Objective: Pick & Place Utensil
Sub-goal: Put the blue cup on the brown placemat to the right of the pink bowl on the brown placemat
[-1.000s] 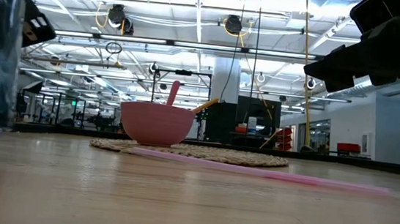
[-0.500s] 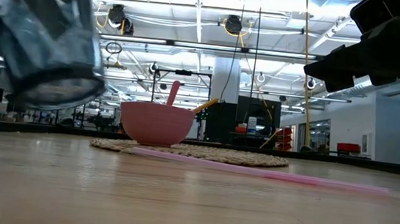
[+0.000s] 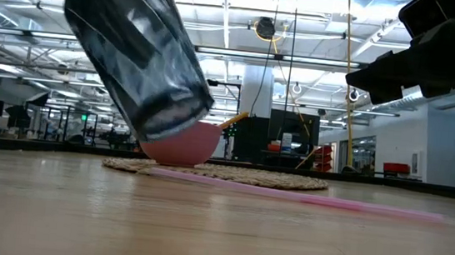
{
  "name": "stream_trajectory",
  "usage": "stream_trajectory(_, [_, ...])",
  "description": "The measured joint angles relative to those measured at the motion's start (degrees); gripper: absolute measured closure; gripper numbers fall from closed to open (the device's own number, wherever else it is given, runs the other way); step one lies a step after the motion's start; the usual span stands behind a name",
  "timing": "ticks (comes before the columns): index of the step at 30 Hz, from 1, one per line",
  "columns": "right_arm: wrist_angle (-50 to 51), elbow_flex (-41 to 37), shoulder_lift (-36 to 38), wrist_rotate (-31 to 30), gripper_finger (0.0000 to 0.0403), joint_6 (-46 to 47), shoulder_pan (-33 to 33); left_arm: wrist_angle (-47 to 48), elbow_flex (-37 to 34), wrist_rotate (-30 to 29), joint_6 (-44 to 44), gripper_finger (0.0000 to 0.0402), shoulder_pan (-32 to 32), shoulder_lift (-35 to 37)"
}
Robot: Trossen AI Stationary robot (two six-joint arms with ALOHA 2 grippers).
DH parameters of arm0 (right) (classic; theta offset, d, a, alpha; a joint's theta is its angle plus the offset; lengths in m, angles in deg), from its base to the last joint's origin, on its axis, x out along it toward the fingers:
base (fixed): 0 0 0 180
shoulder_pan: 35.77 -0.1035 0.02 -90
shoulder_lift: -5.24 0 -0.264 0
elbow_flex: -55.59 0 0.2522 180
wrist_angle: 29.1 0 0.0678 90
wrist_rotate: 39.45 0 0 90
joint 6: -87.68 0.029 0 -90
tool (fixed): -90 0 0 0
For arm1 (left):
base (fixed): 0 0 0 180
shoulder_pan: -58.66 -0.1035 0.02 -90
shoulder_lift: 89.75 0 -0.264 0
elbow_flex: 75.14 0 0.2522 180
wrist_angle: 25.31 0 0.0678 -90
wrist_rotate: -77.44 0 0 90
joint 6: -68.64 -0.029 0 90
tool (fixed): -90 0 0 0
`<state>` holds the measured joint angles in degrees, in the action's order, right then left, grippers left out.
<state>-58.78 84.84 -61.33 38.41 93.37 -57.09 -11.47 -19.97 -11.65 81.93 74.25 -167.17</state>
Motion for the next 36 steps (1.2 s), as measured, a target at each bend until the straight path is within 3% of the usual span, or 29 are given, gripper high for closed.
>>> stream_trajectory(4, [0.0,0.0,0.0,0.0,0.0232,-0.4,0.0,0.2,3.1,1.2,-2.2,0.037,-1.1,-4.1])
stream_trajectory(12, [0.2,0.0,0.0,0.0,0.0232,-0.3,0.0,3.8,11.1,4.1,-7.7,0.0394,-2.9,-10.4])
stream_trajectory(20, [2.2,0.0,0.0,0.0,0.0232,0.7,0.0,11.6,17.1,4.3,-7.7,0.0365,-4.0,-15.7])
stream_trajectory(29, [3.0,0.0,0.0,0.0,0.0232,1.1,0.0,12.1,19.8,6.8,-9.9,0.039,-4.3,-18.2])
stream_trajectory(36, [3.0,0.0,0.0,0.0,0.0232,1.1,0.0,12.2,19.8,6.6,-9.1,0.0338,-4.5,-18.2])
